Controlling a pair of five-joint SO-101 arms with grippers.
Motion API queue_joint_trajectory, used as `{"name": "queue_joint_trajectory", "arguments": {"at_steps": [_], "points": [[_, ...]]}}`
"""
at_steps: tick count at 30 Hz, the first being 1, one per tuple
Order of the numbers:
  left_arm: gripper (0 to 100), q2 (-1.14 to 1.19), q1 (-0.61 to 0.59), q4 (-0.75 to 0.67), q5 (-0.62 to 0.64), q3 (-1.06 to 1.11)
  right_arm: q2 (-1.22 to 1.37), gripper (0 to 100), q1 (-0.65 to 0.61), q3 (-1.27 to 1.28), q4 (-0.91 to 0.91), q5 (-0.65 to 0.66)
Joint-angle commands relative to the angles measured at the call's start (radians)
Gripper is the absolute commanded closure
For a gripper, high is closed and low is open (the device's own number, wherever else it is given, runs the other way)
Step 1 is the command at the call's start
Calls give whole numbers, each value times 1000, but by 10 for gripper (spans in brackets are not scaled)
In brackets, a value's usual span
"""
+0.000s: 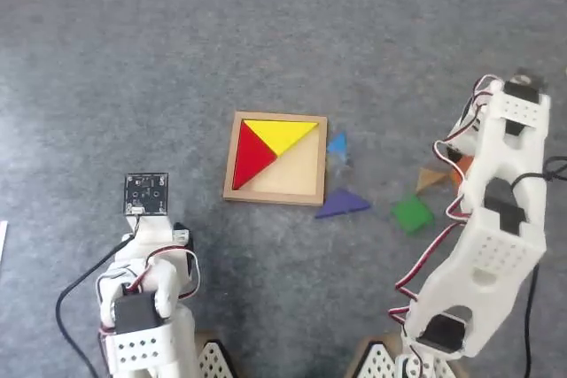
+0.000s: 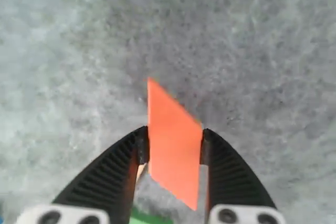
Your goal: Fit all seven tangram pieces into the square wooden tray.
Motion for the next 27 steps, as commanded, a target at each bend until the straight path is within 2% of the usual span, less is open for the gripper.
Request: {"name": "queue_joint_trajectory", "arguments": {"at_steps": [1,8,17,21,27], "points": [[919,-18,3,3,0,-12,-143,898,2,-17,36,68],[919,-18,3,3,0,-12,-239,898,-16,-17,110,143],[919,-18,3,3,0,-12,-308,898,-150,-17,185,175],[919,-18,3,3,0,-12,-335,898,-246,-17,216,176],[919,-18,3,3,0,-12,-332,898,-464,-17,228,206]]}}
